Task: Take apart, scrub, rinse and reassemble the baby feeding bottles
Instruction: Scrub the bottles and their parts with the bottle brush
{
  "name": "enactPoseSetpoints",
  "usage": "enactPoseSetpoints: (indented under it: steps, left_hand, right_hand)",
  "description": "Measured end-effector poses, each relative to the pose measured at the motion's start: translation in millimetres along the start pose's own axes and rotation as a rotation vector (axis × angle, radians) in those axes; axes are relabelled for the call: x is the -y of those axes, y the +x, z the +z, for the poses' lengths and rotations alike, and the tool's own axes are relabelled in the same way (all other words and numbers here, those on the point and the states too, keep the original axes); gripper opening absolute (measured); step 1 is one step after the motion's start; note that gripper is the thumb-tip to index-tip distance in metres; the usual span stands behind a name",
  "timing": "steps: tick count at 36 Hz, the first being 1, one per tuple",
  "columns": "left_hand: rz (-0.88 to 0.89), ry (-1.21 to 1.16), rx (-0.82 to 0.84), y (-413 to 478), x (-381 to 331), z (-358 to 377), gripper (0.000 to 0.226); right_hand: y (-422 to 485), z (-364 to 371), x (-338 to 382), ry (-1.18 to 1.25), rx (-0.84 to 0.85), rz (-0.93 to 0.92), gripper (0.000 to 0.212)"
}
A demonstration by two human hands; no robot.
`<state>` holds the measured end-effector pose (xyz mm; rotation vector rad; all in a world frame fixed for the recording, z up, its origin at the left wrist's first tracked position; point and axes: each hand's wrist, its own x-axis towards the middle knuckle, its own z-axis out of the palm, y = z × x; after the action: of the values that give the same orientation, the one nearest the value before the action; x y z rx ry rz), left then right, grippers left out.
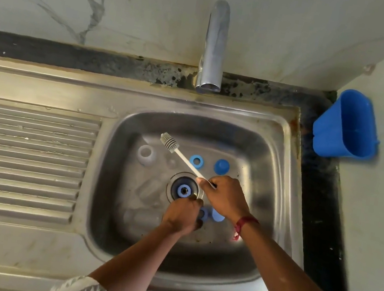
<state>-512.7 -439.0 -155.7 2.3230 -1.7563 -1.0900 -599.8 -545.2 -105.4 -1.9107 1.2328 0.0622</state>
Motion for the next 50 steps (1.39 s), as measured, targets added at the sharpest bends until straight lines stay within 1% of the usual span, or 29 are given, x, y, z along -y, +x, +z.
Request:
enactPoseSetpoints:
  steps: [4, 7, 9, 11, 15, 17, 19, 21, 26, 28, 31, 34, 36, 38, 40, 44, 46, 50]
  left_hand:
    - [-0.042, -0.157, -0.096, -4, 1, -7, 0.024]
    - [-0.186, -0.33, -0.2, -10, 10, -19, 0.029]
    - [-0.311, -0.492, -0.276, -14, 19, -31, 0.033]
    - [-0.435, -0.715, -0.349, -25, 28, -46, 0.026]
    - [-0.582, -1.463, -0.404, -40, 47, -71, 0.01]
    - [-0.588, -1.667, -0.478, -56, 59, -87, 0.009]
    - [-0.536, -1.776, -0.53, -71, 67, -104, 0.016]
    - [-0.512, -1.845, -0.564, -83, 73, -116, 0.023]
    - [-0.41, -2.004, -0.628, -109, 78, -132, 0.028]
    - [-0.407, -2.018, -0.649, -119, 76, -136, 0.029]
    - [-0.419, -2.004, -0.665, -131, 73, -140, 0.031]
    - [-0.428, -1.973, -0.684, -139, 69, -143, 0.03]
    - [-0.419, -1.95, -0.684, -143, 65, -145, 0.031]
    - [-0.42, -1.948, -0.693, -145, 61, -147, 0.029]
    - [-0.424, -1.949, -0.71, -148, 59, -149, 0.027]
    - [-0.434, -1.929, -0.746, -152, 58, -156, 0.024]
    - [-0.433, -1.932, -0.75, -153, 58, -159, 0.025]
    - [-0.415, -1.925, -0.739, -152, 57, -164, 0.031]
  right_hand:
    - [-2, -2, 6, -0.002, -0.005, -0.004, 0.057]
    - [-5, -5, 12, -0.017, -0.013, -0.02, 0.058]
    - [-6, -6, 17, -0.022, -0.019, -0.025, 0.058]
    - [-14, -10, 21, -0.029, -0.036, -0.034, 0.058]
    - [-25, -11, 8, -0.042, -0.062, -0.028, 0.059]
    - [-33, -10, 11, -0.027, -0.067, -0.053, 0.058]
    - [-39, -9, 17, -0.022, -0.068, -0.091, 0.057]
    - [-43, -7, 22, -0.023, -0.072, -0.156, 0.056]
    - [-59, -5, 33, -0.07, -0.062, -0.291, 0.061]
    - [-67, -9, 42, -0.153, -0.055, -0.327, 0.054]
    - [-78, -17, 55, -0.343, -0.093, -0.38, 0.047]
    - [-81, -23, 61, -0.483, -0.185, -0.435, 0.046]
    - [-75, -22, 60, -0.528, -0.325, -0.554, 0.056]
    - [-70, -21, 57, -0.534, -0.473, -0.659, 0.063]
    - [-67, -25, 58, -0.541, -0.528, -0.694, 0.061]
    - [-68, -36, 68, -0.56, -0.691, -0.783, 0.062]
    - [-68, -37, 70, -0.558, -0.715, -0.83, 0.06]
    - [-66, -38, 75, -0.59, -0.727, -0.921, 0.047]
